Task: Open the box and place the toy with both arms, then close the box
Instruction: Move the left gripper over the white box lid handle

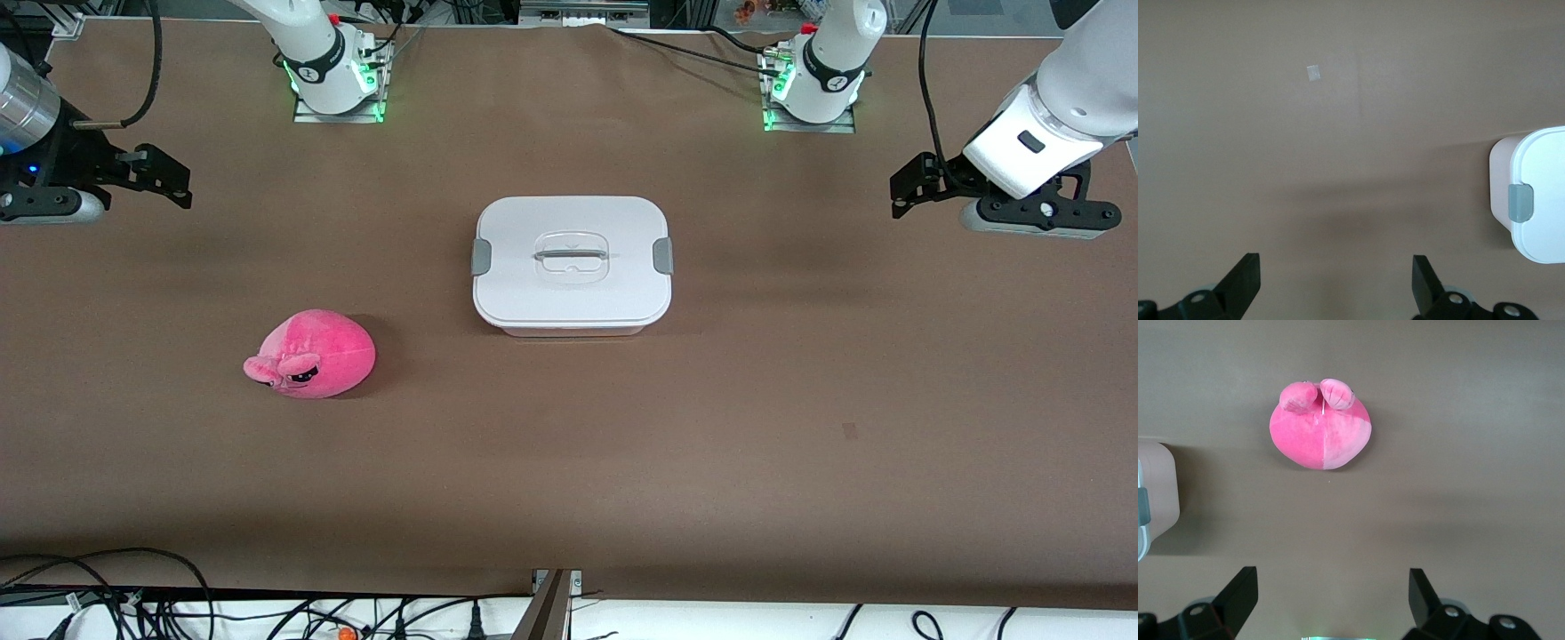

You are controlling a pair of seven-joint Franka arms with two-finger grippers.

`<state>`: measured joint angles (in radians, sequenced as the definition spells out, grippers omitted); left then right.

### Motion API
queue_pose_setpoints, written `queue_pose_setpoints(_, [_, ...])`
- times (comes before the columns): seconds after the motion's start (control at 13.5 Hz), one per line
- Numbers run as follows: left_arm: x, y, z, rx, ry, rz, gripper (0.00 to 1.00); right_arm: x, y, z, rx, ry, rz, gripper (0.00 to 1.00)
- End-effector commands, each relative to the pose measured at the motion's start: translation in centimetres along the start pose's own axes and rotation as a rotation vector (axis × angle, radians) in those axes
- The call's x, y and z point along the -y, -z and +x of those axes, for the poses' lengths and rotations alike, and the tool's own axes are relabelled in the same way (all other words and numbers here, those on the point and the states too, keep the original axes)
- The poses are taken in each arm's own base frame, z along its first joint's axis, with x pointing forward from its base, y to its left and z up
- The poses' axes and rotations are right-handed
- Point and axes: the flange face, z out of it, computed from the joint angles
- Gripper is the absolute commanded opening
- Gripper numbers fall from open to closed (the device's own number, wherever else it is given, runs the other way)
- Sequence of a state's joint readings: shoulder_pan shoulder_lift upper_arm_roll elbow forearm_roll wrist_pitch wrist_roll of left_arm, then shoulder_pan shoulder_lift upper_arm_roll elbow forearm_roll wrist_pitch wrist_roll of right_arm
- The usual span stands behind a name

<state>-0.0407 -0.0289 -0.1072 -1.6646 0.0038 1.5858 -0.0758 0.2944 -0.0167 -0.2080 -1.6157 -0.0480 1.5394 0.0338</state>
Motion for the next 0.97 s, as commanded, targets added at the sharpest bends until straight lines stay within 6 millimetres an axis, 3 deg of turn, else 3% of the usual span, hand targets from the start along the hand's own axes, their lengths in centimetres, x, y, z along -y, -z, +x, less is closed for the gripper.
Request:
queue_pose_setpoints(0.0, [-0.3, 0.6, 0.3, 0.008, 0.007, -0.012, 1.00, 0.3, 0.4, -0.1, 0.013, -0.013, 0.031, 1.00])
queue_pose_setpoints(0.52, [-1.8, 0.1, -0.7, 0.105, -0.009, -0.091, 1.00, 0.6, 0.5, 0.1, 0.004, 0.001, 0.037, 1.00])
queue_pose_setpoints(0.74, [-7.8, -1.0, -2.1, 0.186, -0.125, -0.085, 1.00, 0.5, 0.6, 0.1, 0.001, 0.000, 0.037, 1.00])
queue_pose_setpoints(0.89, [-14.3, -3.7, -2.5, 0.245, -0.256, -0.088, 1.00, 0.5, 0.5, 0.1, 0.003, 0.001, 0.037, 1.00])
